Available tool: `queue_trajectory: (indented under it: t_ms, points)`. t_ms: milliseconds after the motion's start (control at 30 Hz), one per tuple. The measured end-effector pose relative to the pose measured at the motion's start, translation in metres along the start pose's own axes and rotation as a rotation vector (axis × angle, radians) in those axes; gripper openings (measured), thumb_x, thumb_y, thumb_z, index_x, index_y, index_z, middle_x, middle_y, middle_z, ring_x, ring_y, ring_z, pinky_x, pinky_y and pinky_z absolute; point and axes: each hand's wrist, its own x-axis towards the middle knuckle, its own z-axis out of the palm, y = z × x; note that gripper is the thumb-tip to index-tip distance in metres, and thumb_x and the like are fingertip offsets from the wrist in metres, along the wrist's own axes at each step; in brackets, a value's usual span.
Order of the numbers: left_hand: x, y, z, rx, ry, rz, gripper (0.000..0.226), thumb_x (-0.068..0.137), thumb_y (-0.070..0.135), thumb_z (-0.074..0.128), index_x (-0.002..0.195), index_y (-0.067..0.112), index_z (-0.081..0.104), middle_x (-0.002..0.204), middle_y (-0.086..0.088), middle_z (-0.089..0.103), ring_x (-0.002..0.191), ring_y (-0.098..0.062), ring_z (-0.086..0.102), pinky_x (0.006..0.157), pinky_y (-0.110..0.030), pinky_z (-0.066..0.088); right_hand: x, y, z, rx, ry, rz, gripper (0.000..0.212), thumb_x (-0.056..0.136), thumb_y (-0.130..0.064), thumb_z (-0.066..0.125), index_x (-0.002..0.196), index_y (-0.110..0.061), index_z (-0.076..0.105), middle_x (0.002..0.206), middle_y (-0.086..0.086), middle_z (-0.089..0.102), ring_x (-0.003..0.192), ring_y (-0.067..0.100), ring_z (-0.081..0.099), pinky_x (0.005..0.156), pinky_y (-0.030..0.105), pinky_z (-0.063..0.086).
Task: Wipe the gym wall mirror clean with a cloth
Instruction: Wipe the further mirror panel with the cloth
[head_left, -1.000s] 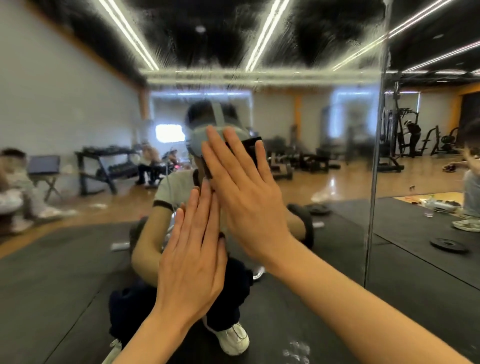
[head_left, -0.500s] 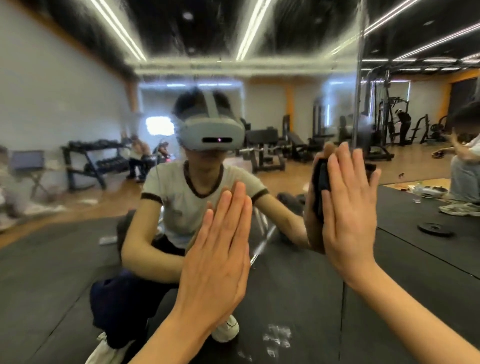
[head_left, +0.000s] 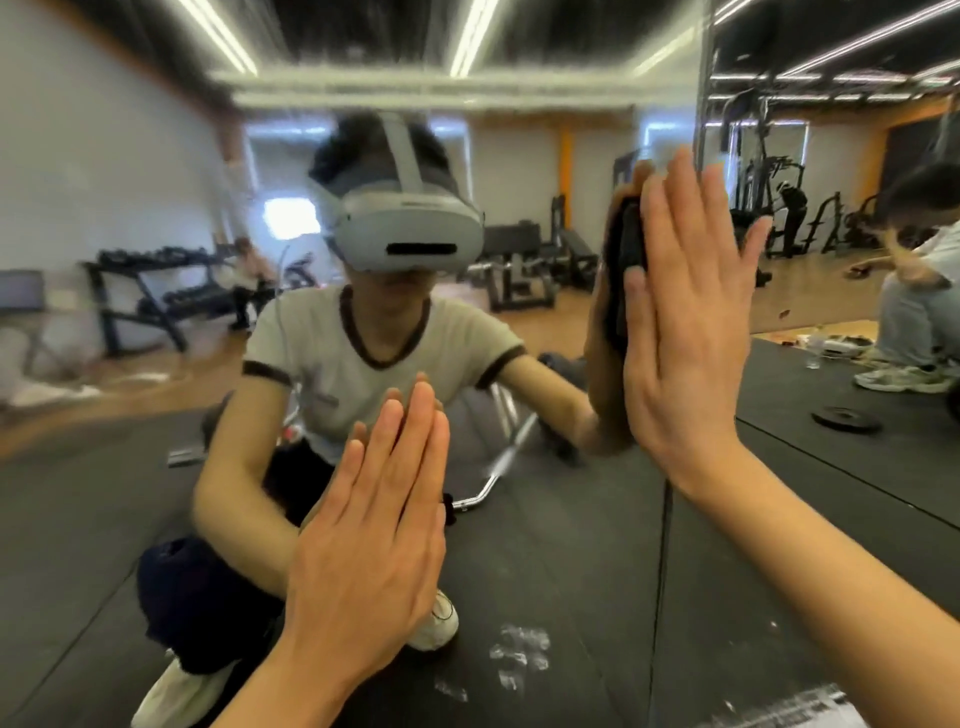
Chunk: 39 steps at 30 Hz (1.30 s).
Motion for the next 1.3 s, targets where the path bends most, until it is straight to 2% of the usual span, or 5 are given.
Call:
queue_trajectory:
  t_ms: [267,533,833,1067,1300]
  points:
    - [-0.001,0.002,-0.002,-0.045,-0.013,-0.015,0.069,0.101,0.016,0.034,0.160,0.003,0.002,0.169,-0.007,-0.009,0.156,-0.022,-0.004,0.127,-0.035,-0.001,-0.214,0.006,-0.030,-0.206,-0.295,-0.176,0.054,0.111,-0.021,0.027,0.161,-0.017,0.009,0.170,-0.001,0.002,0.155,0.019,0.006,0.126,0.041,0.002]
    - [-0.018,-0.006,-0.010,-0.020,-0.063,0.086,0.072,0.096,0.015,0.036,0.160,0.002,0.005,0.169,-0.007,-0.009,0.156,-0.022,-0.004,0.127,-0.036,-0.001,-0.037,-0.012,0.002,-0.007,-0.014,-0.022,0.047,0.106,-0.012,0.036,0.150,0.002,0.035,0.156,0.025,0.034,0.150,0.034,0.018,0.122,0.044,-0.006]
    - [-0.075,-0.019,-0.003,0.077,-0.153,0.134,0.071,0.097,0.018,0.036,0.159,-0.001,0.008,0.169,-0.013,-0.001,0.157,-0.026,0.001,0.127,-0.038,0.001,-0.218,0.008,-0.028,-0.295,-0.384,-0.533,0.055,0.107,-0.008,0.025,0.161,-0.010,0.012,0.169,0.002,0.001,0.156,0.021,0.005,0.125,0.043,0.001]
    - [-0.078,-0.018,0.002,0.075,-0.107,0.123,0.072,0.096,0.019,0.036,0.160,0.001,0.007,0.169,-0.011,-0.002,0.157,-0.024,0.001,0.127,-0.038,0.002,-0.044,-0.033,0.011,-0.004,-0.017,-0.089,0.043,0.104,-0.008,0.043,0.146,0.005,0.043,0.152,0.028,0.041,0.145,0.038,0.024,0.121,0.041,-0.007]
    - [-0.080,-0.017,0.003,0.116,-0.102,0.131,0.068,0.100,0.018,0.034,0.160,-0.001,0.008,0.169,-0.014,-0.002,0.157,-0.027,0.001,0.127,-0.039,0.001,-0.220,-0.040,-0.009,-0.224,-0.378,-0.512,0.055,0.107,-0.006,0.022,0.161,-0.011,0.013,0.169,0.002,0.003,0.155,0.019,0.006,0.124,0.042,0.002]
